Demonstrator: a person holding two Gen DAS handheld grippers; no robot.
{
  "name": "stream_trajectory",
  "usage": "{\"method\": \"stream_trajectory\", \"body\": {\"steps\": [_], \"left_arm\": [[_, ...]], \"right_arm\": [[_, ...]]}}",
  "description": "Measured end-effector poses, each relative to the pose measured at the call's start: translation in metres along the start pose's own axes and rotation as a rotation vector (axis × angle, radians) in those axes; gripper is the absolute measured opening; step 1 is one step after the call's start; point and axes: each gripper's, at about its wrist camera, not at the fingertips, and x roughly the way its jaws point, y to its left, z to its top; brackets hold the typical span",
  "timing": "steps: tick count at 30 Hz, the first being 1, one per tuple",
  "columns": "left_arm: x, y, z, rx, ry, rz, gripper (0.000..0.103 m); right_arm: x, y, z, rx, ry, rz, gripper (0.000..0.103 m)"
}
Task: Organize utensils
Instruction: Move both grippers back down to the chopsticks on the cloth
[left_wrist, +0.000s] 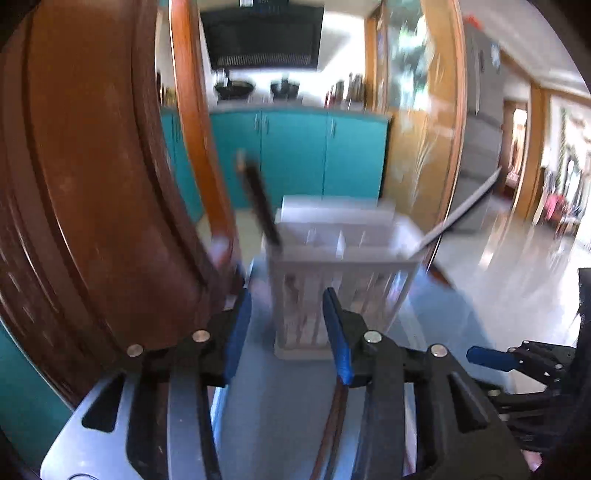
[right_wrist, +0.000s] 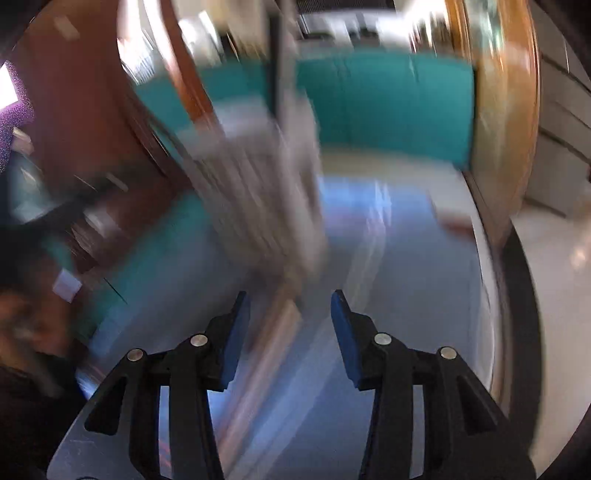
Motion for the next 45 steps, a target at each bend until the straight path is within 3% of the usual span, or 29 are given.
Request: {"method": "stream_trajectory", "body": {"steps": [2, 5, 12, 14, 16, 19, 24, 26, 31, 36, 42, 45], "left_arm": [[0.011, 0.005, -0.009, -0.036, 0.073, -0.018, 0.041], [0.026, 0.014, -0.020, -0.097, 0.169, -0.067, 0.041], [0.043, 0.007, -0.037, -0.048, 0.238, -0.042, 0.047], [0.046, 0.004, -0.043, -0.033, 0.253, -0.036, 0.048], [0.047, 0.003, -0.044, -0.027, 0.266, -0.031, 0.049], [0.046, 0.008, -0.050, -0.043, 0.278, -0.005, 0.049], [0.048, 0.015, -0.051, -0.065, 0.294, -0.006, 0.051], [0.047, 0.016, -0.053, -0.065, 0.298, -0.003, 0.052], [0.045, 0.019, -0.054, -0.074, 0.296, -0.001, 0.053], [0.045, 0.015, -0.054, -0.070, 0.296, -0.009, 0.056], [0.052, 0.009, -0.057, -0.058, 0.310, -0.002, 0.056], [0.054, 0.012, -0.059, -0.068, 0.314, 0.006, 0.056]], "right_arm": [[0.012, 0.004, -0.004, -0.018, 0.058, -0.026, 0.045], [0.021, 0.013, -0.010, -0.018, 0.105, 0.011, 0.045], [0.027, 0.030, -0.021, -0.061, 0.121, 0.024, 0.045], [0.026, 0.028, -0.015, -0.054, 0.126, 0.039, 0.035], [0.026, 0.028, -0.015, -0.061, 0.135, 0.036, 0.016], [0.030, 0.027, -0.017, -0.089, 0.155, -0.009, 0.010], [0.025, 0.015, -0.020, -0.058, 0.143, -0.079, 0.009], [0.022, 0.008, -0.019, -0.016, 0.132, -0.055, 0.010], [0.013, 0.017, -0.017, -0.021, 0.105, 0.027, 0.030], [0.027, 0.032, -0.017, -0.064, 0.139, -0.003, 0.033], [0.030, 0.040, -0.018, -0.096, 0.138, -0.026, 0.032], [0.028, 0.039, -0.017, -0.101, 0.139, -0.040, 0.019]]}}
